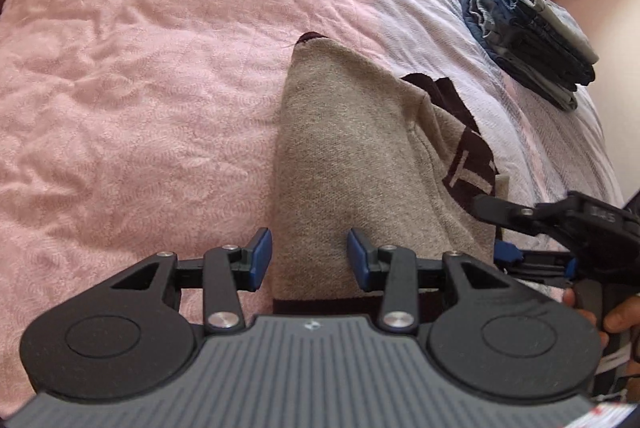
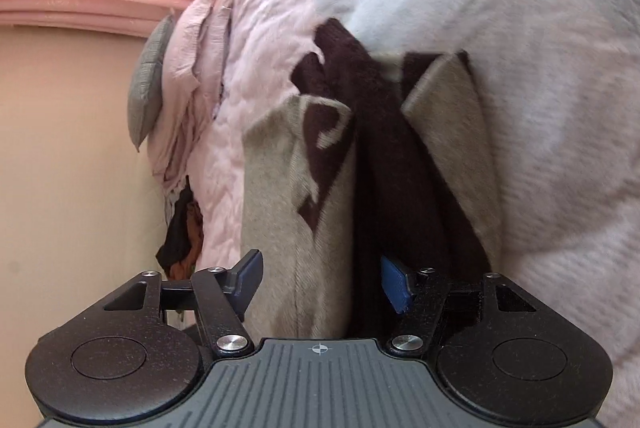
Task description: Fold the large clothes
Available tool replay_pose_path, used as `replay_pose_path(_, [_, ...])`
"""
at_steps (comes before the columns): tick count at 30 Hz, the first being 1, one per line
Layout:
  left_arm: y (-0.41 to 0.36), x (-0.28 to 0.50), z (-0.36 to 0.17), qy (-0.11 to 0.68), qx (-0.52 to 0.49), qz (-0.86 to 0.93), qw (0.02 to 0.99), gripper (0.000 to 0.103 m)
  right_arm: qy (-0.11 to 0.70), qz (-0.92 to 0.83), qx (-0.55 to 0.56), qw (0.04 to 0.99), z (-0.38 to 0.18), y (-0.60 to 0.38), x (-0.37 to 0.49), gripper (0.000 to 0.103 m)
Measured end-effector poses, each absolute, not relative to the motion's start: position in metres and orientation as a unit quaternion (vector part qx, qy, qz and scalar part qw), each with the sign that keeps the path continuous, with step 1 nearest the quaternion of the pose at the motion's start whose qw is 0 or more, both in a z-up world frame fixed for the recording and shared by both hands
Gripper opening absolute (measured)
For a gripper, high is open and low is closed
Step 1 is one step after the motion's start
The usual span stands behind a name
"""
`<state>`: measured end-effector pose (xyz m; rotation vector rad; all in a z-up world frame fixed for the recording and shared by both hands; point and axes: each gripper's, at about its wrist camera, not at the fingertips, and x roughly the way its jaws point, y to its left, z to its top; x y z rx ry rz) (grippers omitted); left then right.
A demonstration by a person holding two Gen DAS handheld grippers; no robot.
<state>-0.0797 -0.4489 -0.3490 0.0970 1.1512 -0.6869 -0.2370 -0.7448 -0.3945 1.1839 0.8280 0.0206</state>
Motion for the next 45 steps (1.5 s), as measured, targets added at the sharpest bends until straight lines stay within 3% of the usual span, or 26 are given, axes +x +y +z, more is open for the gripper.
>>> replay_pose_path(1, [-0.45,-0.08,-0.35,0.532,0.048,-0.321,0.782,0.036,0.389,0.009,0.527,0.756,-0.395,-0.742,-0.231,0.043])
replay_pose_path(2, [-0.451,-0.079,-0.351,0.531,0.051,-0.322,0.782,0.036,0.4,0.007,0.514,0.759,-0.396,-0.74,-0.226,0.027])
replay_pose_path(6, [-0.455,-0.077,-0.352,0.534,0.048,-0.329,0.777,0.035,0.398,0.001,0.481,0.781,-0.388,-0.734,-0.223,0.012])
replay_pose_path(13, [-0.477,-0.092,-0.338,0.516,0.053,-0.379,0.767,0.034,0.376,-0.026,0.33,0.865,-0.319,-0.729,-0.24,0.011])
replay_pose_path(17, [-0.497,-0.102,-0.35,0.515,0.083,-0.382,0.763,0.034,0.425,-0.069,0.335,0.838,-0.346,-0.734,-0.251,0.011])
replay_pose_path(20, [-0.503,-0.108,-0.357,0.503,0.105,-0.382,0.768,0.036,0.415,-0.084,0.368,0.827,-0.369,-0.742,-0.263,0.012])
replay_pose_path(22, [-0.504,-0.109,-0.36,0.498,0.119,-0.379,0.771,0.036,0.42,-0.105,0.396,0.81,-0.38,-0.75,-0.258,0.019])
replay_pose_path(24, [-0.503,-0.107,-0.355,0.498,0.122,-0.375,0.772,0.03,0.425,-0.13,0.385,0.809,-0.374,-0.756,-0.251,0.039])
replay_pose_path(26, [-0.497,-0.105,-0.344,0.492,0.118,-0.366,0.781,0.02,0.42,-0.168,0.334,0.827,-0.353,-0.757,-0.256,0.046])
replay_pose_path(28, [-0.492,-0.106,-0.333,0.481,0.126,-0.359,0.79,0.015,0.395,-0.198,0.271,0.855,-0.327,-0.746,-0.27,0.046])
replay_pose_path(31, [-0.486,-0.117,-0.32,0.472,0.131,-0.375,0.787,0.012,0.36,-0.144,0.22,0.895,-0.298,-0.711,-0.292,0.04])
replay_pose_path(33, [-0.483,-0.128,-0.319,0.479,0.13,-0.395,0.773,0.012,0.375,-0.086,0.203,0.901,-0.294,-0.683,-0.3,0.023])
replay_pose_path(35, [-0.484,-0.139,-0.328,0.484,0.139,-0.406,0.762,0.012,0.402,-0.051,0.179,0.897,-0.304,-0.66,-0.301,0.014])
replay_pose_path(40, [-0.493,-0.146,-0.378,0.519,0.181,-0.374,0.747,0.012,0.481,-0.078,0.142,0.862,-0.368,-0.658,-0.289,0.01])
replay_pose_path(45, [-0.483,-0.139,-0.348,0.497,0.175,-0.387,0.757,0.011,0.463,-0.082,0.2,0.86,-0.334,-0.676,-0.294,0.01])
